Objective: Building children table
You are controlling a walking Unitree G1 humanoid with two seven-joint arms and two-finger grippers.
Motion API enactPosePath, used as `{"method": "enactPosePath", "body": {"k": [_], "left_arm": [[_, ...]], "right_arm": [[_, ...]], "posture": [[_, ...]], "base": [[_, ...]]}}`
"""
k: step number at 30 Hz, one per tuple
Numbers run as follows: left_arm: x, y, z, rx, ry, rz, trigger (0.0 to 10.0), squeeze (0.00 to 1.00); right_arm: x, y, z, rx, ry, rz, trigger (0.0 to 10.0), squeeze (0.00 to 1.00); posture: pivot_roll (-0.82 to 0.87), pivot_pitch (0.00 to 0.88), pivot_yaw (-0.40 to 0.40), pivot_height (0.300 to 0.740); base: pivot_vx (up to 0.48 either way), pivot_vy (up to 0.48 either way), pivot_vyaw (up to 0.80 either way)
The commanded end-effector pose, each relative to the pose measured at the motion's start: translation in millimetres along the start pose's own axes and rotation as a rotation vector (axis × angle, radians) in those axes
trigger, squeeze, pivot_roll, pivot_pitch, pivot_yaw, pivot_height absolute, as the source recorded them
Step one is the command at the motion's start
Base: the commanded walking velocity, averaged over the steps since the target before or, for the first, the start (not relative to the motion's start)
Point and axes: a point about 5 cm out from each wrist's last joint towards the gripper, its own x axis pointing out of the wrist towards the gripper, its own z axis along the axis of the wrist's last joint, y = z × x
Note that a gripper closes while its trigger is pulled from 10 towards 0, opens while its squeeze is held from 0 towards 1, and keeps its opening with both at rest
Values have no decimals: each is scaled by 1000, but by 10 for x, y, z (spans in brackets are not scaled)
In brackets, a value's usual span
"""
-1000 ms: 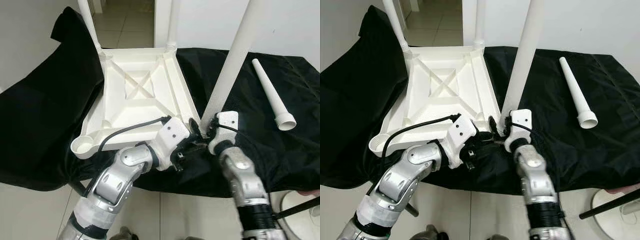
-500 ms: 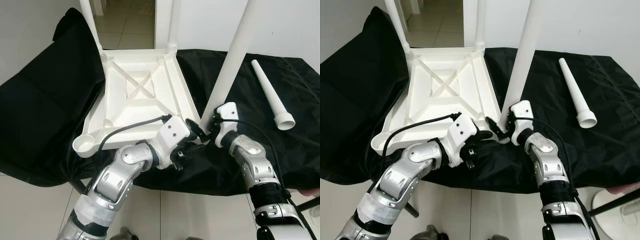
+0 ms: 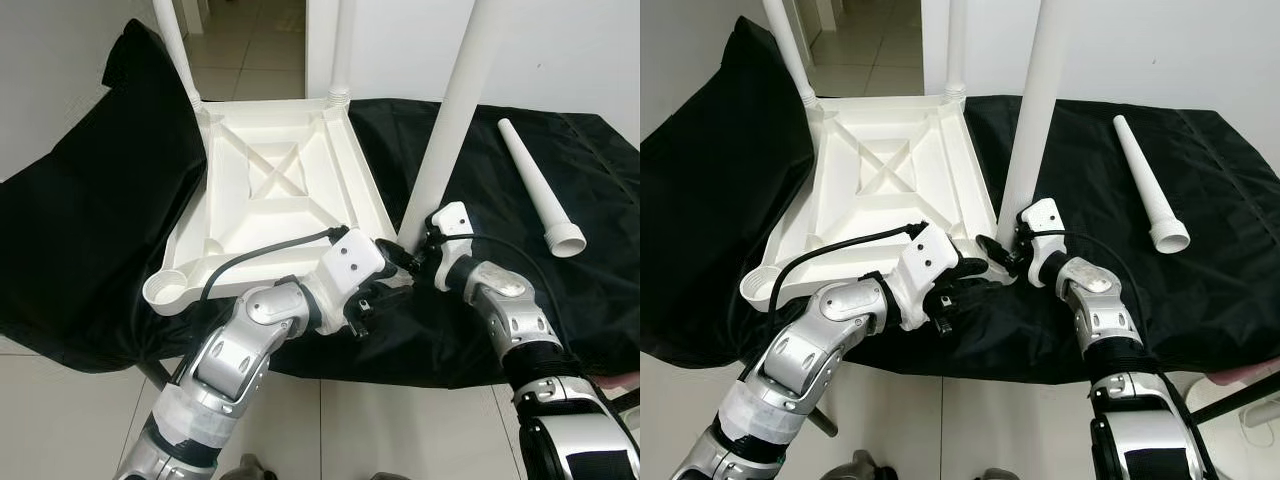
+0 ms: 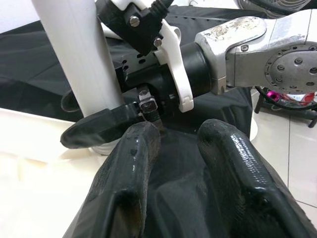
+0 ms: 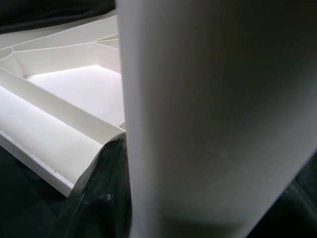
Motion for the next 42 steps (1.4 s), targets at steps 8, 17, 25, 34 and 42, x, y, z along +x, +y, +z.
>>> {"method": "enactPosePath", "body": {"k": [8, 17, 25, 34, 42], "left_arm": [[-6, 29, -18, -9, 9, 81, 10000, 0], [0, 79, -37, -34, 35, 114, 10000, 0], [-10, 259, -68, -31, 48, 244, 10000, 0], [-6, 345, -49, -40, 33, 290, 10000, 0], [-34, 429, -11, -33, 23, 315, 10000, 0]], "right_arm": [[-74, 15, -215, 69, 56, -129, 10000, 0], [-7, 61, -197, 123, 50, -335, 10000, 0], [87, 308, -129, 245, 37, -658, 10000, 0], [115, 566, -19, 276, 12, -779, 10000, 0], [71, 479, 49, 254, -6, -820, 10000, 1000]], "posture": [[-27, 7, 32, 740], [-24, 8, 21, 740], [-27, 0, -3, 740], [-39, 0, -9, 740], [-18, 0, -1, 740]], "base": [[0, 0, 0], [0, 0, 0], [0, 0, 0], [0, 0, 0], [0, 0, 0]]}}
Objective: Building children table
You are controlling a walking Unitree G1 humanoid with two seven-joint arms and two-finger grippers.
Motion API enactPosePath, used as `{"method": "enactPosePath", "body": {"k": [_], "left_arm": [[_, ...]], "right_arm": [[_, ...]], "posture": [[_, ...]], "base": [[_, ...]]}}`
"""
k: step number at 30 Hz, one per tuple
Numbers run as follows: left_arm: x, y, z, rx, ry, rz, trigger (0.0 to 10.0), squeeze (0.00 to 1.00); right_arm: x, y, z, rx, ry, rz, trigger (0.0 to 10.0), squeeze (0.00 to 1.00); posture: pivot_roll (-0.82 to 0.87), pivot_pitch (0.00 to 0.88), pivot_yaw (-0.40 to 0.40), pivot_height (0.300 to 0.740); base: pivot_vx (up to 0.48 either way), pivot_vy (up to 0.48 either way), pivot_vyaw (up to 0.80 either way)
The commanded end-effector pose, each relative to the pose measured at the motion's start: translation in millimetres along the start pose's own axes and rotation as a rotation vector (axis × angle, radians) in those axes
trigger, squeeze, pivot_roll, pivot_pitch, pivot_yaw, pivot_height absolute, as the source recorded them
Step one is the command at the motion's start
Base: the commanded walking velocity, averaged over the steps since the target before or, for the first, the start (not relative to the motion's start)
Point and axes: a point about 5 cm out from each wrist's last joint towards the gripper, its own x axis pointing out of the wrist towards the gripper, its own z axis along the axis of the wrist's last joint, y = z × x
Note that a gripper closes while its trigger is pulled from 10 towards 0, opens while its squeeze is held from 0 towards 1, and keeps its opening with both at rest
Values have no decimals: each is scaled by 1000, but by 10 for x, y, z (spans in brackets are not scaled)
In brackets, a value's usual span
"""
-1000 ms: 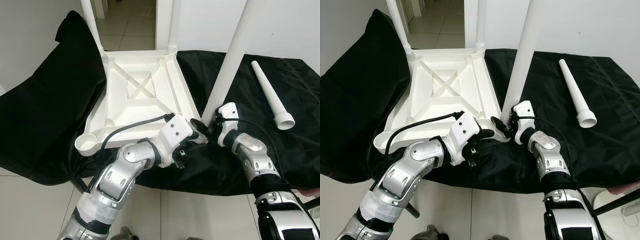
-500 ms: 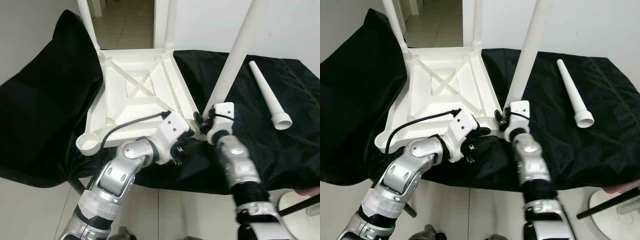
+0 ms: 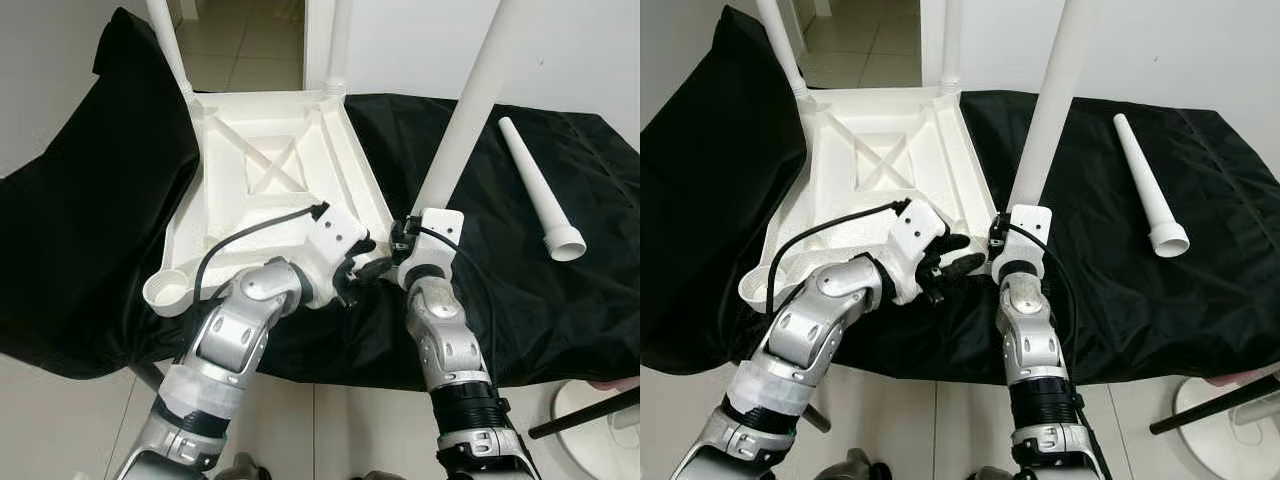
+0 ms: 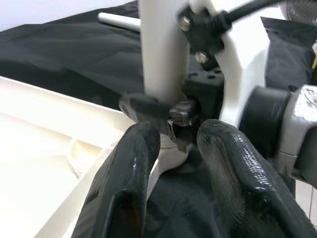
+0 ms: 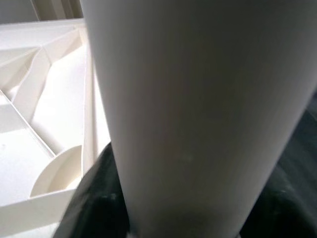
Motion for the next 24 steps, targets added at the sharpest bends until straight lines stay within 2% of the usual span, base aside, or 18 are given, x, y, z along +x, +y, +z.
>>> {"method": "enactPosePath", "body": {"k": [1, 7, 11, 12, 17, 18, 21, 24], "left_arm": [[-12, 104, -18, 3, 13, 190, 10000, 0], [-13, 99, -8, 1, 8, 192, 10000, 0], [-10, 90, 4, -1, -1, 187, 10000, 0], [10, 79, 11, 1, -6, 181, 10000, 0], [29, 75, 28, 3, -12, 178, 10000, 0], [35, 73, 37, 3, -15, 174, 10000, 0], [37, 72, 41, 2, -17, 169, 10000, 0], [32, 71, 49, 4, -19, 158, 10000, 0]], "right_arm": [[-18, -59, -64, 2, 31, -26, 10000, 1000], [-44, -97, 9, 44, -35, 9, 10000, 1000], [-73, -161, 50, 36, -69, 14, 10000, 1000], [-131, -215, 76, 51, -98, 62, 10000, 0], [-172, -234, 74, 69, -111, 139, 10000, 0], [-162, -262, 73, 61, -111, 197, 10000, 0], [-150, -284, 70, 47, -108, 255, 10000, 0], [-58, -360, 122, -37, -117, 424, 10000, 0]], "posture": [[-18, 0, -1, 740], [-12, 0, 11, 740], [-24, 0, 16, 740], [-20, 0, 18, 740], [-20, 0, 19, 740], [-32, 0, 25, 740], [-32, 0, 25, 740], [-37, 0, 21, 740]], "base": [[0, 0, 0], [0, 0, 0], [0, 0, 0], [0, 0, 0], [0, 0, 0], [0, 0, 0], [0, 0, 0], [0, 0, 0]]}}
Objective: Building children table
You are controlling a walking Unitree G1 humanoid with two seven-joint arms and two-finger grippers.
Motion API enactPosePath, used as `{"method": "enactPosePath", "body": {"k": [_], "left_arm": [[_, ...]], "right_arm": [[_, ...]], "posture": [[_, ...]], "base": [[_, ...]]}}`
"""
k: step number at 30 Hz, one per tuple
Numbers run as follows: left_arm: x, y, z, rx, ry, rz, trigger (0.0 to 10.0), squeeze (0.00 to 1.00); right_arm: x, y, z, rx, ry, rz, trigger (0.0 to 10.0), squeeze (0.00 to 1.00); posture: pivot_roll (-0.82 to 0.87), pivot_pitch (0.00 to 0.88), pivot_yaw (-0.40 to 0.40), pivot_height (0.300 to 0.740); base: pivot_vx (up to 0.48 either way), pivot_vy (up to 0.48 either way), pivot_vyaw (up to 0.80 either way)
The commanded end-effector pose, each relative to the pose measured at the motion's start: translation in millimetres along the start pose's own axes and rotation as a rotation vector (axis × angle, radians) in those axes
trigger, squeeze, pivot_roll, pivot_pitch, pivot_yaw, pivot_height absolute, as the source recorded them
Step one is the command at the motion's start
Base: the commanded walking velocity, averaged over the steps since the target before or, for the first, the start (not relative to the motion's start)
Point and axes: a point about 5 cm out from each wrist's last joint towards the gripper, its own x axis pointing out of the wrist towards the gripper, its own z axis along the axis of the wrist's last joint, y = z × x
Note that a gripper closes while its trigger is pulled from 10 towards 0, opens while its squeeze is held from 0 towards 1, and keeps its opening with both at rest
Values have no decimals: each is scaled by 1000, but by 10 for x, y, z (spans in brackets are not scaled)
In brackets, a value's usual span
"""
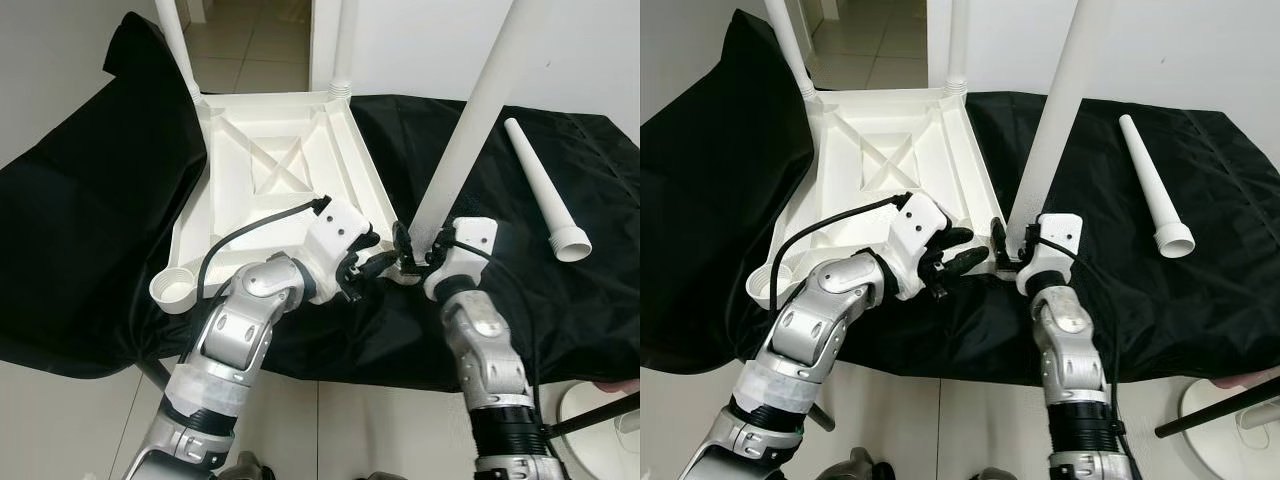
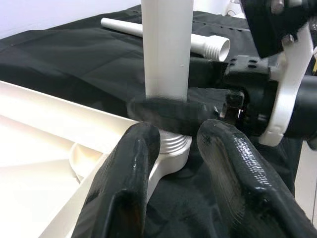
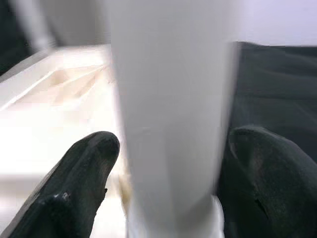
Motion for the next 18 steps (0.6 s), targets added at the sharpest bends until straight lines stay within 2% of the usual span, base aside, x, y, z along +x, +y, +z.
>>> {"method": "enactPosePath", "body": {"k": [1, 5, 7, 9, 13, 17, 18], "left_arm": [[-2, 75, -4, 6, 1, 141, 10000, 0], [2, 66, -31, 9, 10, 147, 10000, 0], [2, 66, -31, 9, 10, 147, 10000, 0], [12, 30, -19, -6, -1, 143, 10000, 0], [14, 21, -20, -8, -1, 142, 10000, 0], [19, -31, -24, -3, 5, 111, 10000, 0], [18, -66, -33, -1, 12, 87, 10000, 0]], "right_arm": [[78, -50, 40, -35, -8, 109, 10000, 0], [135, -100, 65, -89, 2, 187, 10000, 0], [135, -100, 65, -89, 2, 187, 10000, 0], [168, -149, 45, -108, 27, 290, 10000, 0], [176, -165, 30, -109, 39, 321, 10000, 0], [214, -212, -29, -118, 82, 405, 9882, 0], [240, -236, -54, -130, 98, 419, 3137, 0]], "posture": [[-39, 0, 19, 740], [-33, 0, 16, 740], [-33, 0, 16, 740], [-36, 0, 12, 740], [-33, 0, 16, 740], [-25, 0, 18, 740], [-22, 0, 19, 740]], "base": [[0, 0, 0], [0, 0, 0], [0, 0, 0], [0, 0, 0], [0, 0, 0], [0, 0, 0], [0, 0, 0]]}}
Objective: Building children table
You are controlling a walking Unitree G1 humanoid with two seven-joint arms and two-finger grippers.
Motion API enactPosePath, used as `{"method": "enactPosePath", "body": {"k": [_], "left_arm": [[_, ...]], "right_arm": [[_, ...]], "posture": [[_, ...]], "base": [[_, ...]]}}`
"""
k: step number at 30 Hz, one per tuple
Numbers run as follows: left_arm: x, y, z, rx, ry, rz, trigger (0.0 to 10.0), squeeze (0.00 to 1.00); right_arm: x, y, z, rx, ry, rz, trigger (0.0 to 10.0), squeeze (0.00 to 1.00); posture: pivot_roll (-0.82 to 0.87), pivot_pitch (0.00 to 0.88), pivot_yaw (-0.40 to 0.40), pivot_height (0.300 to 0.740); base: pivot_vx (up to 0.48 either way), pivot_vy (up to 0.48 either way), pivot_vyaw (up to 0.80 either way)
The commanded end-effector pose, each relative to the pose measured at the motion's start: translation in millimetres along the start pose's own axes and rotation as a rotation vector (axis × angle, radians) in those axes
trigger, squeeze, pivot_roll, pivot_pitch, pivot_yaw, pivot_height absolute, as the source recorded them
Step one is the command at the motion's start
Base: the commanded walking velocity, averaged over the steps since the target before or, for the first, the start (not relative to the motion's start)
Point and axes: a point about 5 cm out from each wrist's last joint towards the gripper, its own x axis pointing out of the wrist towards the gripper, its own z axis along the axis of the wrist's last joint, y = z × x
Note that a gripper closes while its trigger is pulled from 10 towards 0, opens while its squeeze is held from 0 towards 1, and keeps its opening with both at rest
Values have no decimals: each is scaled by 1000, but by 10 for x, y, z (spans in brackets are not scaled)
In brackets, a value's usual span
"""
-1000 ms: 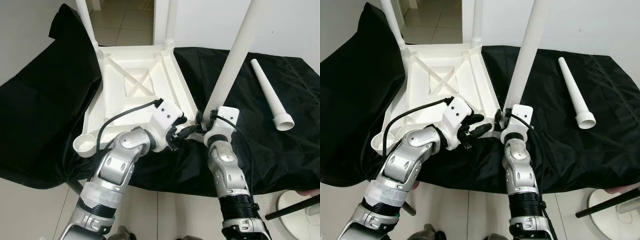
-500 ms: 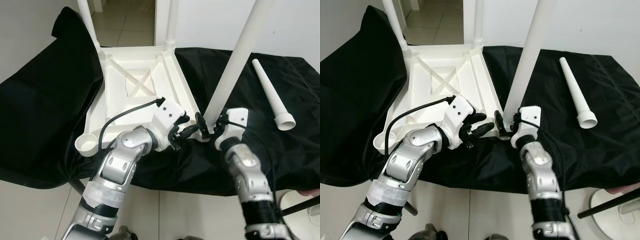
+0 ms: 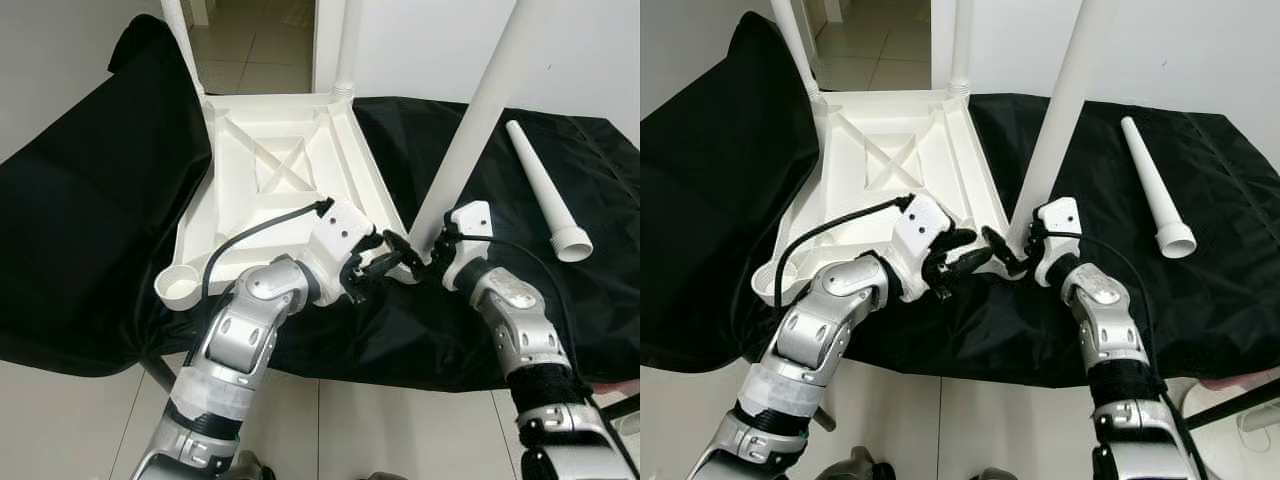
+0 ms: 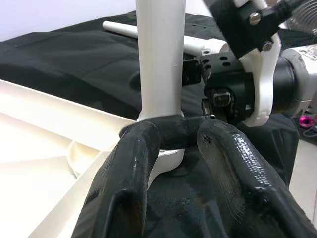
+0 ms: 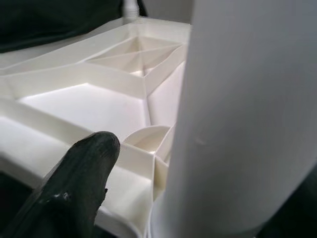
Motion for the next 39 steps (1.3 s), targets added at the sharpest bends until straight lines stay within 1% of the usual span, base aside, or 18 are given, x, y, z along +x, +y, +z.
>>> {"method": "enactPosePath", "body": {"k": [1, 2, 9, 14, 15, 16, 17, 18, 20, 25, 26, 27, 29, 31, 34, 36, 38, 39], "left_arm": [[-7, -11, -26, 9, 20, 81, 10000, 0], [-11, -33, -30, 15, 23, 66, 10000, 0], [-17, -59, -35, 22, 26, 53, 10000, 0], [-19, -60, -35, 20, 25, 62, 10000, 0], [-18, -60, -35, 20, 25, 63, 10000, 0], [-18, -60, -35, 20, 25, 63, 10000, 0], [-19, -60, -36, 20, 24, 65, 10000, 0], [-19, -60, -36, 20, 24, 65, 10000, 0], [-23, -69, -36, 19, 22, 66, 10000, 0], [-23, -76, -33, 19, 19, 68, 10000, 0], [-21, -75, -28, 15, 15, 69, 10000, 0], [-21, -75, -28, 15, 15, 69, 10000, 0], [-20, -75, -23, 10, 11, 72, 10000, 0], [-20, -75, -23, 10, 11, 72, 10000, 0], [-28, -83, -29, 5, 12, 75, 10000, 0], [-29, -84, -31, 5, 12, 75, 10000, 0], [-35, -82, -35, 3, 13, 77, 10000, 0], [-36, -82, -37, -1, 12, 80, 10000, 0]], "right_arm": [[13, -35, -30, -19, 19, 32, 3137, 0], [20, -47, -48, -15, 32, 35, 0, 0], [16, -65, -88, 13, 42, 44, 0, 0], [-44, -62, -217, 57, 71, 43, 0, 0], [-53, -62, -239, 73, 72, 37, 10000, 0], [-53, -62, -239, 73, 72, 37, 10000, 0], [-42, -47, -242, 114, 55, -5, 10000, 0], [-42, -47, -242, 114, 55, -5, 10000, 0], [-17, -24, -237, 115, 54, -91, 10000, 0], [-5, -4, -223, 109, 49, -190, 10000, 0], [3, 17, -221, 124, 53, -234, 10000, 0], [3, 17, -221, 124, 53, -234, 10000, 0], [22, 80, -220, 176, 63, -335, 10000, 0], [22, 80, -220, 176, 63, -335, 10000, 0], [13, 176, -235, 196, 101, -537, 10000, 0], [8, 191, -236, 193, 106, -564, 10000, 0], [9, 272, -231, 201, 113, -648, 10000, 0], [20, 352, -218, 223, 102, -706, 10000, 0]], "posture": [[-22, 0, 19, 740], [-20, 0, 18, 740], [-13, 0, 14, 740], [-10, 0, 8, 740], [-10, 0, 5, 740], [-10, 0, 5, 740], [-13, 0, 5, 740], [-13, 0, 5, 740], [-15, 0, -1, 740], [-12, 0, -5, 740], [-13, 0, -6, 740], [-13, 0, -6, 740], [-13, 0, -7, 740], [-13, 0, -7, 740], [-11, 0, -16, 740], [-11, 0, -16, 740], [-10, 0, -23, 740], [-10, 0, -23, 740]], "base": [[0, 0, 0], [0, 0, 0], [0, 0, 0], [0, 0, 0], [0, 0, 0], [0, 0, 0], [0, 0, 0], [0, 0, 0], [0, 0, 0], [0, 0, 0], [0, 0, 0], [0, 0, 0], [0, 0, 0], [0, 0, 0], [0, 0, 0], [0, 0, 0], [0, 0, 0], [0, 0, 0]]}}
